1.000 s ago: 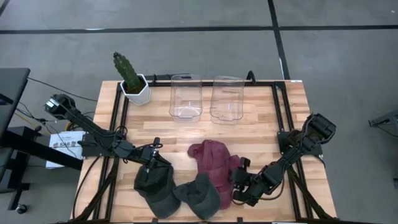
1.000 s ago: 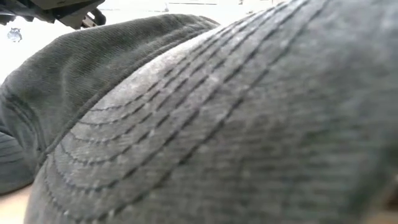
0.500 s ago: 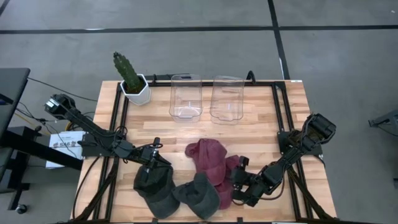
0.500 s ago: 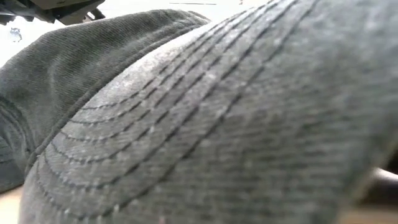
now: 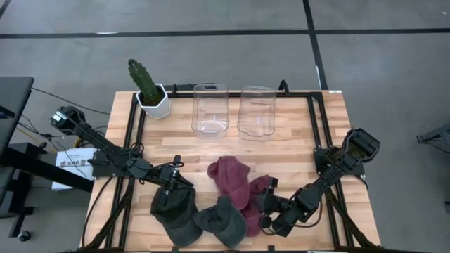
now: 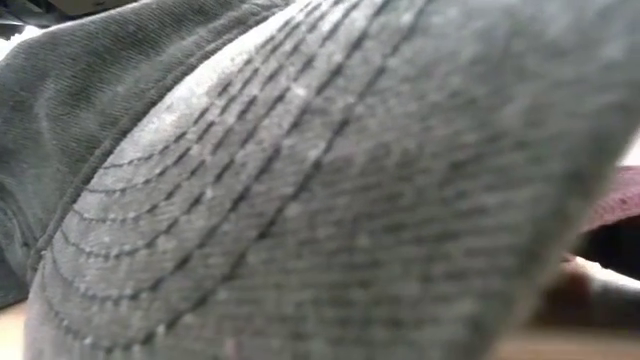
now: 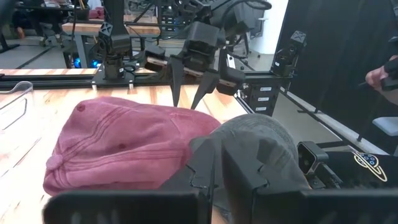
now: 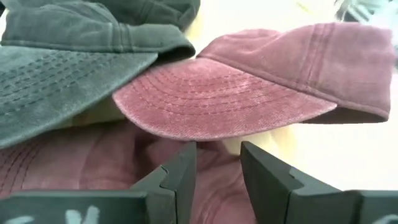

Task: Pick & Place hat
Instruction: Put the top maroon head cap into the right transparent bin

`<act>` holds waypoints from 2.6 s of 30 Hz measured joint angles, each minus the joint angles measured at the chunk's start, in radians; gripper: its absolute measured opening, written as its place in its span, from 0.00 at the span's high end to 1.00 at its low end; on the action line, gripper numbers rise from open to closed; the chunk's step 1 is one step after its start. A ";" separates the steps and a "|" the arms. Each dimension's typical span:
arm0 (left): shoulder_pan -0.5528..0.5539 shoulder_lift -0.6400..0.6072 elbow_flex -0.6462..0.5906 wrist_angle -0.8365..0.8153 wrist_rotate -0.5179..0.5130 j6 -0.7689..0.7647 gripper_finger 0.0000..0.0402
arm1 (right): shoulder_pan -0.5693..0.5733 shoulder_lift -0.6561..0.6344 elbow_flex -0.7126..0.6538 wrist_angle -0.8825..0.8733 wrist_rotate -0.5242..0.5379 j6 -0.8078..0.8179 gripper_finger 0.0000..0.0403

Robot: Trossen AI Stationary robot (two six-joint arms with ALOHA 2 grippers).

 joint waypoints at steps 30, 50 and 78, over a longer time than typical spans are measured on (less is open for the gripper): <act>0.000 0.000 0.000 -0.001 0.000 0.000 0.94 | -0.067 0.000 0.009 0.164 0.023 -0.417 0.71; 0.000 0.000 0.000 -0.001 0.000 0.000 0.94 | -0.239 0.000 0.009 -0.111 -0.157 0.377 0.71; 0.000 0.000 0.000 -0.001 0.000 -0.019 0.94 | -0.428 -0.075 0.009 -0.098 -0.347 0.190 0.35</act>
